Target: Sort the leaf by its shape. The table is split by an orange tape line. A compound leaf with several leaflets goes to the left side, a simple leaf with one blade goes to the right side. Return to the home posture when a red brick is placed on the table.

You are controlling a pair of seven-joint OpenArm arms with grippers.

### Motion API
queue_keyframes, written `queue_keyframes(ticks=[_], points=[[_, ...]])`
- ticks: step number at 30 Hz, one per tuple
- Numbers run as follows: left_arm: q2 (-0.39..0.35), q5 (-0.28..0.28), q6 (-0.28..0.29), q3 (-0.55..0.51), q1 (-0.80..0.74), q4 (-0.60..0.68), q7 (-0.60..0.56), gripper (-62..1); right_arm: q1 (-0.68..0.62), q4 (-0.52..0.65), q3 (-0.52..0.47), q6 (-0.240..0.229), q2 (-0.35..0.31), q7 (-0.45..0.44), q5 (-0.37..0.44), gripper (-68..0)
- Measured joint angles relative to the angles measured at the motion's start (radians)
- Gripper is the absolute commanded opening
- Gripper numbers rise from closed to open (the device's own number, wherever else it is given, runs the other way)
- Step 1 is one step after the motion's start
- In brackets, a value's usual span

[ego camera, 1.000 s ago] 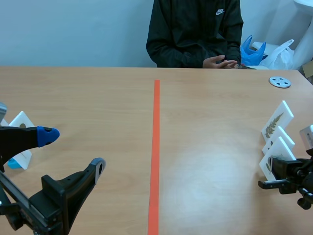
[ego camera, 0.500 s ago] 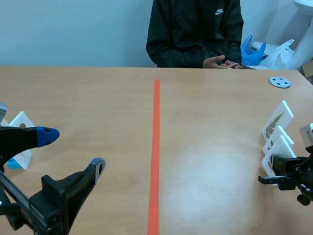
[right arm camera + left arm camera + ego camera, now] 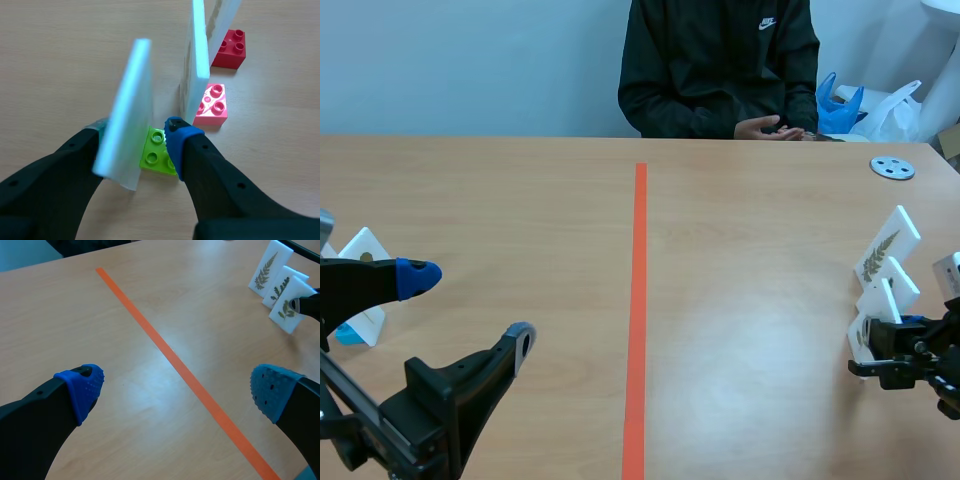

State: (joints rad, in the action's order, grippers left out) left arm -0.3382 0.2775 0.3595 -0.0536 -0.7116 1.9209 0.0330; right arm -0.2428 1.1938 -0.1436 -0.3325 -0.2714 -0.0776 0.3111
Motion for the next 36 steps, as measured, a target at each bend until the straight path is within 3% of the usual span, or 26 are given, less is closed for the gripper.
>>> queue_keyframes(ticks=[8,13,19,23,28,36], points=[[0.0,0.0,0.0,0.0,0.0,0.0,0.0,1.4,-0.001,0.0,0.0,0.0,0.0,-0.023,0.0,-46.8],[0.0,0.0,0.0,0.0,0.0,0.0,0.0,1.4,-0.002,0.0,-0.035,-0.005,0.0,-0.023,0.004,-40.3],[0.0,0.0,0.0,0.0,0.0,0.0,0.0,1.4,-0.002,0.0,-0.079,-0.048,0.0,-0.031,0.05,-39.0],[0.0,0.0,0.0,0.0,0.0,0.0,0.0,1.4,-0.002,0.018,-0.089,-0.051,0.0,-0.031,0.049,-37.1],[0.0,0.0,0.0,0.0,0.0,0.0,0.0,1.4,-0.002,0.081,-0.114,-0.068,0.0,-0.031,0.05,-28.0],[0.0,0.0,0.0,0.0,0.0,0.0,0.0,1.4,-0.002,0.237,-0.182,-0.204,0.0,-0.023,0.052,-8.5]])
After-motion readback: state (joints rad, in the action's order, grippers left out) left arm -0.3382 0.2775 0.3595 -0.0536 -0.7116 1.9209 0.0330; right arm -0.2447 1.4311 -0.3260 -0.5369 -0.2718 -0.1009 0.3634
